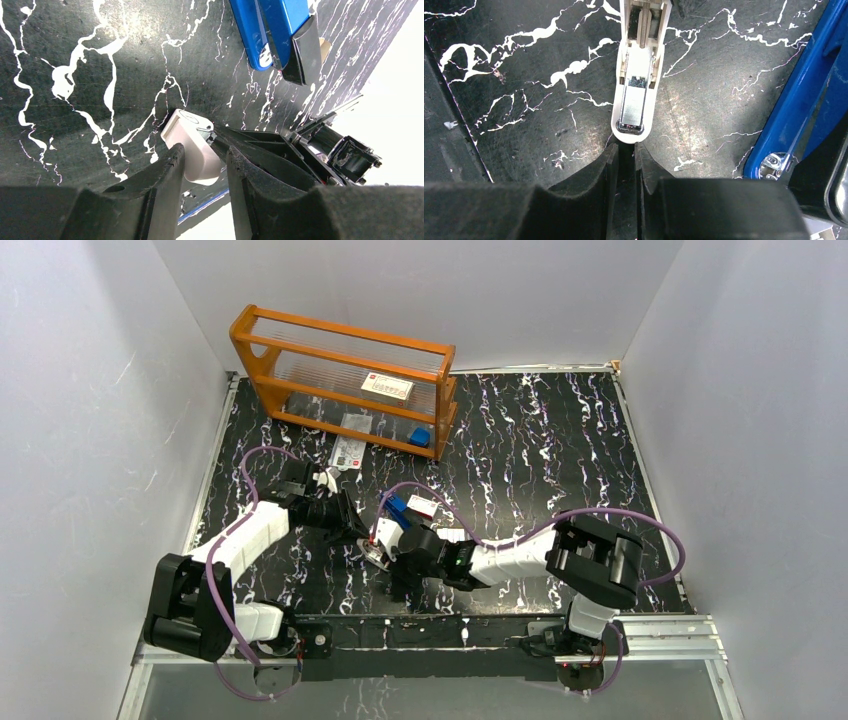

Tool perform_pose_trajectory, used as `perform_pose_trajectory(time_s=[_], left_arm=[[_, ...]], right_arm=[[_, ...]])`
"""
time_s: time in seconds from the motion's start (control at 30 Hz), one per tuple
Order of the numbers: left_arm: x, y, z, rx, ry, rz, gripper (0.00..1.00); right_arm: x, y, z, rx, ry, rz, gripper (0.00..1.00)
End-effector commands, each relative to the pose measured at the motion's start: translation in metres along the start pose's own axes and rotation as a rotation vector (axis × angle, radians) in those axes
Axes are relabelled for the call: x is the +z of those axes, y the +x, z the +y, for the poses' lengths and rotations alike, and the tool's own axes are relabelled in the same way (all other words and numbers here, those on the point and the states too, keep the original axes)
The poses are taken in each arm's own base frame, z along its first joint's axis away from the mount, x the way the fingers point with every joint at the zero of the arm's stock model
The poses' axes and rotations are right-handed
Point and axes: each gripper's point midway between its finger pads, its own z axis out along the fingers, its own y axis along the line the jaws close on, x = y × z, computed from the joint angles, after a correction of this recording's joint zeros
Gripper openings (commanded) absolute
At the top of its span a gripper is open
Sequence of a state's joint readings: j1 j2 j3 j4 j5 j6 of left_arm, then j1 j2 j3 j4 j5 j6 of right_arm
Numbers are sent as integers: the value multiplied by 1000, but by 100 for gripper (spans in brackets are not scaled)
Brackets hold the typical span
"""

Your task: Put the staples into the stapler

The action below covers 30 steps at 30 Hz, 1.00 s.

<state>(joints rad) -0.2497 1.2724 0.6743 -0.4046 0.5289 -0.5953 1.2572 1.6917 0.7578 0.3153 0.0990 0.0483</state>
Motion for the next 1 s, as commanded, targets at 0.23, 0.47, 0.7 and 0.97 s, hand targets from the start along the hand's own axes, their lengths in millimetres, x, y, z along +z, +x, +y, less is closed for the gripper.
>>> perform_pose_trajectory(time_s=[0.23, 0.47, 0.7, 0.97], left_arm=[[-4, 9, -11, -14, 70, 45, 33], [1, 12, -8, -31, 72, 58, 33], [5, 17, -8, -57, 96, 75, 33], [4, 9, -9, -56, 86, 32, 34]], right_arm=[[11, 11, -1, 35, -6, 47, 26], [12, 10, -2, 54, -7, 42, 26], [12, 9, -3, 88, -5, 30, 26], [6, 10, 3, 99, -40, 30, 28]])
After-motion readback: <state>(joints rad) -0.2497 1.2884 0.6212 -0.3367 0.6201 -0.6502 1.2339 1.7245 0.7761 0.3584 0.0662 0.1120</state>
